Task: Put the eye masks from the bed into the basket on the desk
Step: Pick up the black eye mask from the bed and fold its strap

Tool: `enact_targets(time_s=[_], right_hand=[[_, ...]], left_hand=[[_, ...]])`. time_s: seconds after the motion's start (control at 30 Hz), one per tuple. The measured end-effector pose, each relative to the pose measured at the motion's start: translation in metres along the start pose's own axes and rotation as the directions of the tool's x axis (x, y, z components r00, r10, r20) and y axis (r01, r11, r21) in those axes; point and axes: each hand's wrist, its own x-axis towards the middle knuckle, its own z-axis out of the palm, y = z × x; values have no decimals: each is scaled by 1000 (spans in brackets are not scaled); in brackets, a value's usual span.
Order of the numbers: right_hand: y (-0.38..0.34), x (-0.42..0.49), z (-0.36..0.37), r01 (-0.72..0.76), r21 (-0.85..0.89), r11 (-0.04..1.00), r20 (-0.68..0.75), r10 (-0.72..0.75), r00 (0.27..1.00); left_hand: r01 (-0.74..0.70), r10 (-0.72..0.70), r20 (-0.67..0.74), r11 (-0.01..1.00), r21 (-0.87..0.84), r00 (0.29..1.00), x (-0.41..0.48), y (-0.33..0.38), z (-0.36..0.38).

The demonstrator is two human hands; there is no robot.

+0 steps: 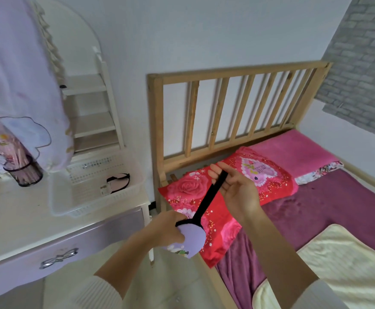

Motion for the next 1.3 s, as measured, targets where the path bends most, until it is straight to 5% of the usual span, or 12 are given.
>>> enact_targets(time_s=[0.07,0.13,0.2,0.27,0.3,0.4,0.53,0.73,0.93,1.17,1.23,1.3], right_hand=[[3,-2,3,207,-472,857,63,-202,977],[6,-1,-1,384,-899,211,302,-335,892],[8,3,-10,379,-852,-360,479,-246,843],[10,6,-16,253,-706,-661,420,-104,902],[11,8,-19,194,-668,-719,334,-56,941],[14,11,-26,202,-783,-589,212,52,976],[15,14,-27,312,-935,-167,250,313,916],[13,12,-15,114,-901,418,264,322,909],[20,8,-12,150,-895,421,248,189,950],[18,9,-14,122,-900,419,266,305,915],[15,9,-12,105,-887,449,265,310,913],[13,9,-11,53,-854,518,242,306,921]], left_hand=[[-11,11,-2,1000,10,1000,2,0,2],[-11,12,-55,1000,26,998,3,2,0],[-22,28,-156,999,40,987,4,3,-3],[-30,42,-280,999,45,959,5,4,-7],[-34,39,-334,999,20,942,6,5,-8],[-23,-24,-415,994,-108,910,9,6,-8],[-49,-122,-398,918,-393,909,9,8,-7],[-41,-222,-235,641,-767,946,3,15,-10],[-52,-181,-144,435,-899,973,0,20,-13],[-239,61,-270,679,-694,961,1,20,-34],[-258,71,-329,781,-570,942,3,22,-41],[-252,-12,-402,761,-597,916,7,19,-44]])
